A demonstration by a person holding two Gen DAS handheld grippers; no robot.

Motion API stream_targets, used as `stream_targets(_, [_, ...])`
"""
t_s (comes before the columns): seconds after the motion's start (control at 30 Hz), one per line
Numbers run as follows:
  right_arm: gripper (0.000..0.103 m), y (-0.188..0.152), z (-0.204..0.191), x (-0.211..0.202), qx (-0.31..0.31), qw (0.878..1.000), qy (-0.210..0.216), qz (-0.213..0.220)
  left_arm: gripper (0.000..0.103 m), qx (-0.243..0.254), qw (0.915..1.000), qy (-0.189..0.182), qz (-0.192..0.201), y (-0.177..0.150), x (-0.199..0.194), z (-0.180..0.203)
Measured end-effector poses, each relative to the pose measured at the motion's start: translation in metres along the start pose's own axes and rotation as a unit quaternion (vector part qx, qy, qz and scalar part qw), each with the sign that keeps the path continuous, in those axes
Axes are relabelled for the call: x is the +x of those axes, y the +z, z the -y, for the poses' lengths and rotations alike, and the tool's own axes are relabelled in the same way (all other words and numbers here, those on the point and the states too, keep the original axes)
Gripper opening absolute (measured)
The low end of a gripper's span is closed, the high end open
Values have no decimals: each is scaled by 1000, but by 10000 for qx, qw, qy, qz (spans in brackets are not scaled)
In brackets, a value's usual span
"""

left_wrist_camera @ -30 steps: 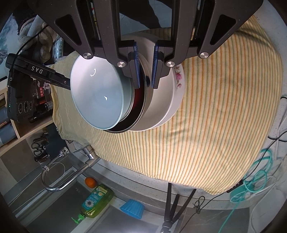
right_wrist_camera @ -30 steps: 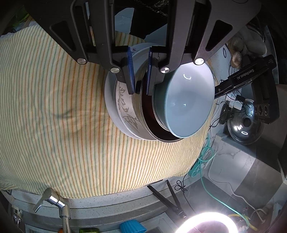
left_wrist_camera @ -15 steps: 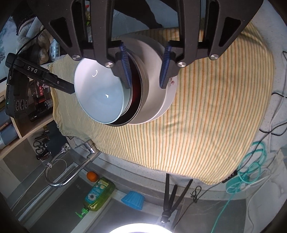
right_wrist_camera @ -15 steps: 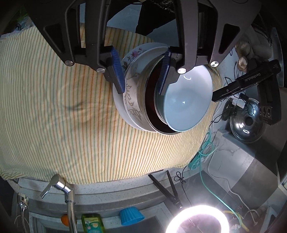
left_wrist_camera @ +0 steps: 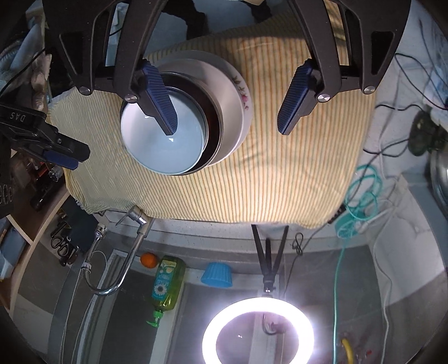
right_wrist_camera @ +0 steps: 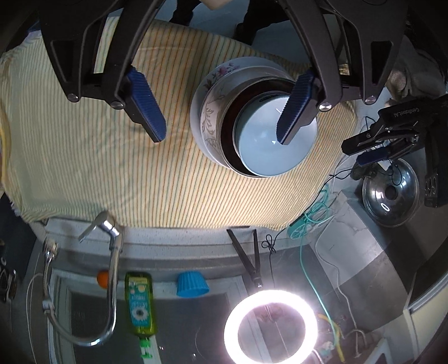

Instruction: Organize plates and bowls

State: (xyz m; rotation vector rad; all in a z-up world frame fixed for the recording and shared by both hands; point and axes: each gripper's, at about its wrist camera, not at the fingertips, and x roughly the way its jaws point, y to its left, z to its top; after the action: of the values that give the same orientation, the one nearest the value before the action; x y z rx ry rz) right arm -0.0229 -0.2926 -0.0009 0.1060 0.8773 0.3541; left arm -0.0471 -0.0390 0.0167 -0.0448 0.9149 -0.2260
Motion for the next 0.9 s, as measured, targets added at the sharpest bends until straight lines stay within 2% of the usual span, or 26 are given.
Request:
stream_targets(0.17, [91, 0, -8, -13, -161, 9994, -202, 219, 78, 42, 9997, 163, 149, 0, -8, 5])
stream_targets(0.3, [96, -2, -10, -19, -115, 9990, -254, 341, 78, -56, 9998, 100, 163, 2, -12, 2])
stream_targets(0.9, [96, 1, -11, -25, -15, 9976, -489, 496, 78, 25, 9998, 43, 211, 4, -15, 6])
